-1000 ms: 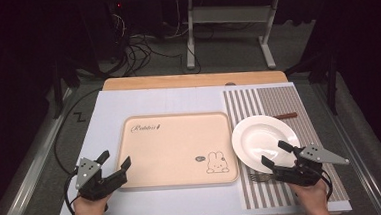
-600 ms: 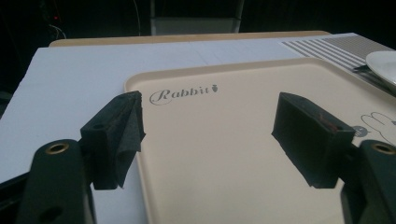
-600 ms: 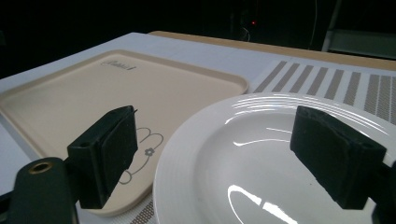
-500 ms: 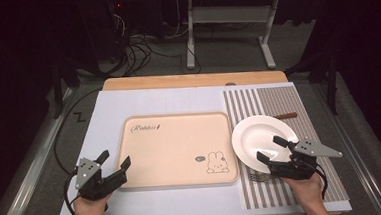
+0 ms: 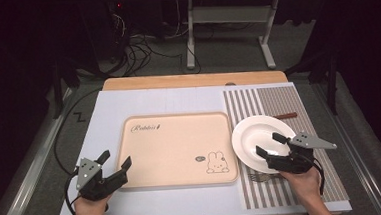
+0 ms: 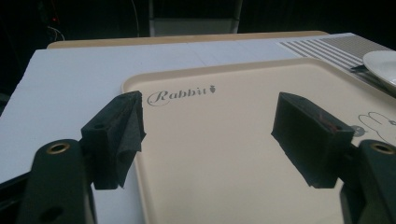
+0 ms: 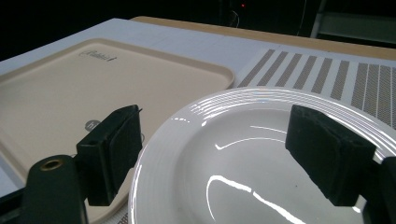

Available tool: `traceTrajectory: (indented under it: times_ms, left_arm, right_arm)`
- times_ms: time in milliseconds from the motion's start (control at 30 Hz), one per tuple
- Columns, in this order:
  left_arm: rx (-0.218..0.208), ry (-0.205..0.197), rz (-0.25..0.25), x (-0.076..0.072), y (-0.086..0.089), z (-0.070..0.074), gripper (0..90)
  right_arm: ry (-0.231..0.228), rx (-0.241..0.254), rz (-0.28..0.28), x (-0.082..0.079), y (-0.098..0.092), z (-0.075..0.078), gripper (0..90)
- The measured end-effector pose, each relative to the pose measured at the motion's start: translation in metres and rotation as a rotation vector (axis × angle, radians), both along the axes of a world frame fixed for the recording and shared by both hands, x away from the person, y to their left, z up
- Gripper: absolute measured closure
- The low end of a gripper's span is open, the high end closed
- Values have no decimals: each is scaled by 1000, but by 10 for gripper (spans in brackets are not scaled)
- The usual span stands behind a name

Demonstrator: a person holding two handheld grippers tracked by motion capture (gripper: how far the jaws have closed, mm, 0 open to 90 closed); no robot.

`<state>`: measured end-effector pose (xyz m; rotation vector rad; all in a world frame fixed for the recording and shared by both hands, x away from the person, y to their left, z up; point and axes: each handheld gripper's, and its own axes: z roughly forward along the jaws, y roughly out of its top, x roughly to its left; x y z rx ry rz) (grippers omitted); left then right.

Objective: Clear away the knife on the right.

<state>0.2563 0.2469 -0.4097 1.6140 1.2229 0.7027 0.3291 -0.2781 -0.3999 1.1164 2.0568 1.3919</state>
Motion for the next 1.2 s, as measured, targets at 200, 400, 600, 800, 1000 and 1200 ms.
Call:
traceTrajectory:
  times_ms: [200,400,600,800,1000,1200]
  left_arm:
    - [2,-2,2,0,0,0,255]
    - [0,-5,5,-1,0,1,260]
    - [4,-5,5,-1,0,1,260]
    - [5,-10,8,-1,0,1,260]
    - [4,-10,8,-1,0,1,260]
    - [5,-9,7,-1,0,1,260]
  right_arm:
    - [-5,-22,-11,4,-1,1,198]
    - [-3,-37,-27,9,-1,2,201]
    - [-8,-35,-30,13,-2,6,219]
    - [-10,-44,-33,17,-2,8,242]
    - [4,-46,-40,24,-4,7,254]
    - [19,-42,-50,30,-6,5,262]
